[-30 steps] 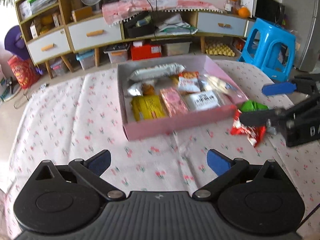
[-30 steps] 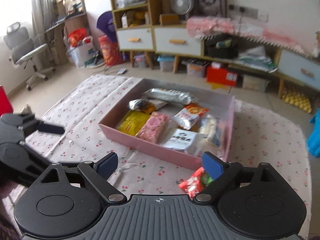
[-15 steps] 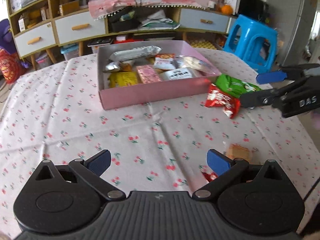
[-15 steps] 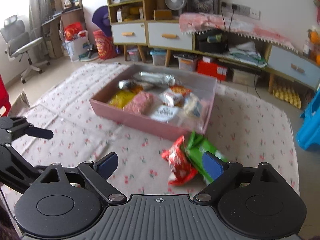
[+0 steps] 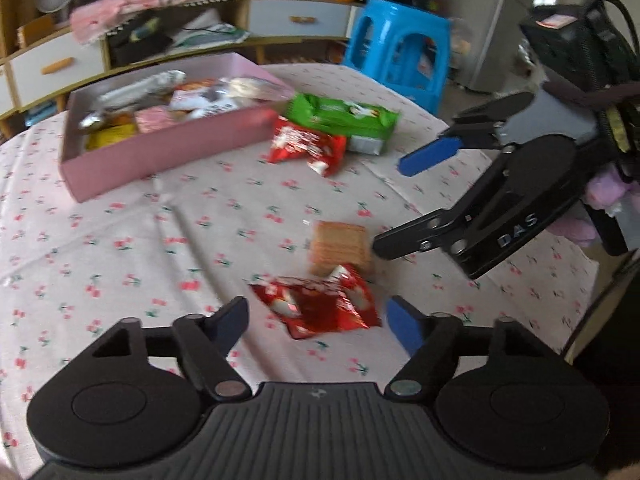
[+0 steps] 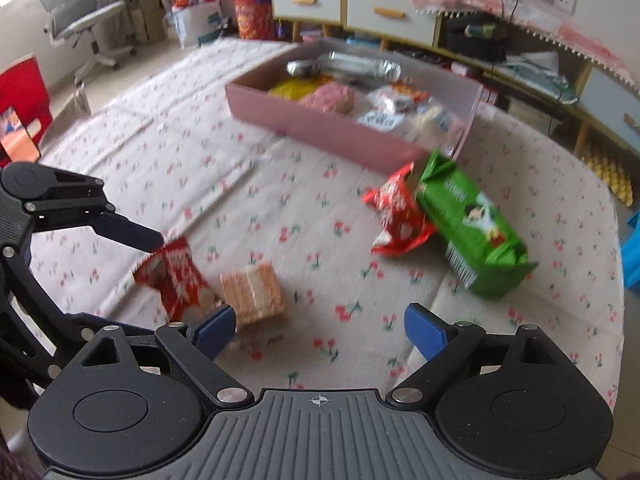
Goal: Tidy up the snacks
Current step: 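Move both open tools toward the red and green bags beside the box, then grasp the red foil candy with left tool while right tool grasps red snack bag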
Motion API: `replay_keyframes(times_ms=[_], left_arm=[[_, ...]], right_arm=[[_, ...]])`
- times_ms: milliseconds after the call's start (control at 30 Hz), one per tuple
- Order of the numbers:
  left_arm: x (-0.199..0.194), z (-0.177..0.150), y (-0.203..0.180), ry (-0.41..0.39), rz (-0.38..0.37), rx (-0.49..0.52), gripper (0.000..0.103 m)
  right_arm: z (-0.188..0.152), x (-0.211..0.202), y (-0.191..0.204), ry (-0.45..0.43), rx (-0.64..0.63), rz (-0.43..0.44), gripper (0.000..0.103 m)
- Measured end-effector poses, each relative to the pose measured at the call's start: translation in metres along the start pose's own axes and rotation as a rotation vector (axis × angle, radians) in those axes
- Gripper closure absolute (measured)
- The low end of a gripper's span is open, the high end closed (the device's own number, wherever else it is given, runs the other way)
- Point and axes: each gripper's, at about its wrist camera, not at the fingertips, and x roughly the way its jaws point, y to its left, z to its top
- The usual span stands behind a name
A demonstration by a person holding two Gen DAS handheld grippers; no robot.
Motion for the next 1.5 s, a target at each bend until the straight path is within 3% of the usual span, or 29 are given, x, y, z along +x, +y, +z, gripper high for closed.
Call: replay_keyframes(times_ms=[200,267,433,700,900,1167,1367,1467,1500], left_arm=[[0.009,-0.004,0.000,0.021,-0.005,-0.048,0.041],[0.011,-0.006,0.002,0.013,0.004,-0.065,0.043],[0.012,-0.004,0.001,0.002,0.060,-0.031,0.048],[0.010,0.003,0.023,-0.007,0.144,-0.068,0.050],[0.008,0.007,0.044,-0.027,0.212,-0.118,0.051],[0.002,0.014,0.070,-0.041,0.244,-0.199,0.052],[0.002,0.015,0.080,-0.046,0.231,-0.251,0.050],[0.003,0.015,0.083,-0.050,0.231,-0.263,0.045],[0.002,0.015,0.084,-0.053,0.230,-0.264,0.043]], right_arm=[[-0.006,0.009,0.001,0.025,-0.011,-0.001,0.010],[-0.006,0.013,-0.001,0.025,0.004,0.004,0.005],[-0.005,0.029,-0.009,0.045,0.045,-0.006,0.001],[0.005,0.041,-0.024,-0.035,0.115,-0.008,0.000],[0.021,0.044,-0.033,-0.093,0.184,0.044,0.000],[0.031,0.046,-0.044,-0.147,0.279,0.033,0.001],[0.036,0.047,-0.050,-0.162,0.348,0.058,0.002],[0.039,0.048,-0.050,-0.168,0.365,0.047,0.008],[0.041,0.048,-0.050,-0.171,0.370,0.049,0.015]])
